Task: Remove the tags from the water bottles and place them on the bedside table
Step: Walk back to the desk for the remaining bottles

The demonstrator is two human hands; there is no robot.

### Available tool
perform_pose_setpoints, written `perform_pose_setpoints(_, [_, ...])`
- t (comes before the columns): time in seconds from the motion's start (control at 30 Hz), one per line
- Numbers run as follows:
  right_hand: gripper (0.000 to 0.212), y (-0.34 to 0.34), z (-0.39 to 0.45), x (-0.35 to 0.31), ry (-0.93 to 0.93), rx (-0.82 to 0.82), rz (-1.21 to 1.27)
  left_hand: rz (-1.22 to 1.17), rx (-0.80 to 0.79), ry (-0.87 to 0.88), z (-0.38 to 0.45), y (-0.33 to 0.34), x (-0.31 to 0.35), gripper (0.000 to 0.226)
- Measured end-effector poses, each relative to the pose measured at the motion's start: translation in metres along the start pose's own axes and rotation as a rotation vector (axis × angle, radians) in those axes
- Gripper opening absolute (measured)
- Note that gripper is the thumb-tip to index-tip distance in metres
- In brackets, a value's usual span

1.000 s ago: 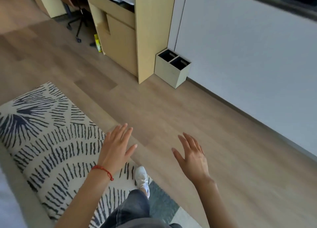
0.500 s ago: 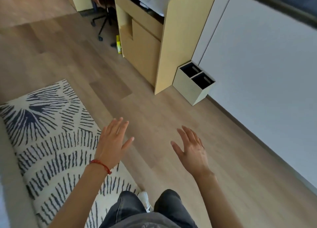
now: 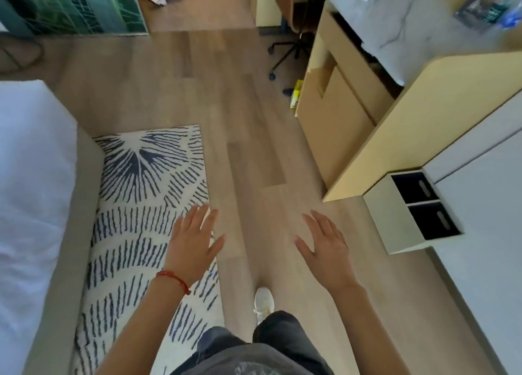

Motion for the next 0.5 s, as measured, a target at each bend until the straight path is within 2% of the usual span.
perform_pose_setpoints(0.1, [0.051,-0.015,0.049,0.019,-0.037,-0.007,0.035,-0.002,0.029,-0.052,0.036,-0.009,0.015,0.065])
perform_pose_setpoints(0.2, [0.053,-0.02,0.098,0.034,-0.083,-0.08,0.023,-0.043,0.04,-0.078,0.068,-0.022,0.028,0.084])
perform_pose_setpoints(0.4, [0.053,-0.007,0.191,0.03,-0.159,-0.12,0.069,-0.073,0.053,-0.176,0.138,-0.031,0.017,0.087])
perform_pose_setpoints(0.5, [0.052,0.007,0.243,0.028,-0.184,-0.134,0.064,-0.083,0.065,-0.182,0.19,-0.036,0.004,0.099])
Point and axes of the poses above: each hand's wrist, its own z-axis towards the middle knuckle, its own y-axis out of the palm, x = y × z, the point moved 3 cm from there along z, towards the middle knuckle, and after that the axes turned 12 degrees about -y, right-handed, at the moved point
